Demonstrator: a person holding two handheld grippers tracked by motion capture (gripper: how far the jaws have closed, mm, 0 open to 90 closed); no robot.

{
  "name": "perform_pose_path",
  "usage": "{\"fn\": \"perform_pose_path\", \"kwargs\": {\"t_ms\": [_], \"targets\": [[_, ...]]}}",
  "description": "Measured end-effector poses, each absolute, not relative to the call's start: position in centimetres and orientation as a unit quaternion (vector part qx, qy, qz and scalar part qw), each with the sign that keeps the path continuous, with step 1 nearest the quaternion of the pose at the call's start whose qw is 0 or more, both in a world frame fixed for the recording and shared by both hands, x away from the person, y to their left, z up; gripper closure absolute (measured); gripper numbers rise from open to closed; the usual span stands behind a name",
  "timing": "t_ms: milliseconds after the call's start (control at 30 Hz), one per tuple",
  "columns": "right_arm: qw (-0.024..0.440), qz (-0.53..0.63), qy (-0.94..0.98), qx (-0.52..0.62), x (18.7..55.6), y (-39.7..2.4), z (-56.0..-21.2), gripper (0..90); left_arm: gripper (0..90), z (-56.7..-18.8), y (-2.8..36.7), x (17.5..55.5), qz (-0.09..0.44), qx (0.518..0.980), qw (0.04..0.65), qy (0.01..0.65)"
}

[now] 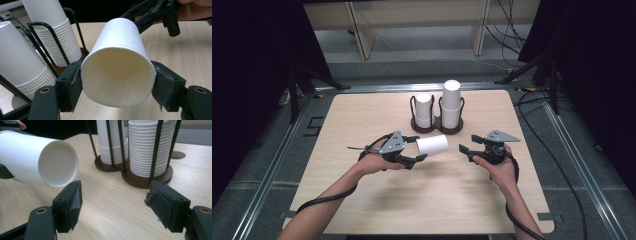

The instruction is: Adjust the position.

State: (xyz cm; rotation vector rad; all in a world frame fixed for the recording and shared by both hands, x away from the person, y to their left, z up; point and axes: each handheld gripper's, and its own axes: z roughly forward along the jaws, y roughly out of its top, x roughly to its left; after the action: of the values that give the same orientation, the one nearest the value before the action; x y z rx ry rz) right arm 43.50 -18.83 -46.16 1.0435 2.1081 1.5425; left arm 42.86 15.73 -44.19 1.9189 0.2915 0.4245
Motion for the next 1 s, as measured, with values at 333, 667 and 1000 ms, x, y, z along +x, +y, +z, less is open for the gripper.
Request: {"fn": "perform_pose_path", "kwargs": {"t_ms": [333, 667, 1000], "targets": [[0.147, 0.55, 0.74, 0.358, 43.3, -18.4, -46.1, 28.1, 30.7, -44.0, 16.3, 42.6, 0.176, 0.817, 0.538, 0.113], [0.138, 0.543, 0.764, 0.321, 43.3, -18.3, -45.8, 28.5, 30.8, -43.4, 16.8, 42.6, 0.171, 0.821, 0.534, 0.103], [0.127, 0.529, 0.785, 0.296, 43.4, -18.1, -45.8, 27.9, 30.8, -43.7, 16.9, 42.5, 0.163, 0.829, 0.527, 0.093]]}}
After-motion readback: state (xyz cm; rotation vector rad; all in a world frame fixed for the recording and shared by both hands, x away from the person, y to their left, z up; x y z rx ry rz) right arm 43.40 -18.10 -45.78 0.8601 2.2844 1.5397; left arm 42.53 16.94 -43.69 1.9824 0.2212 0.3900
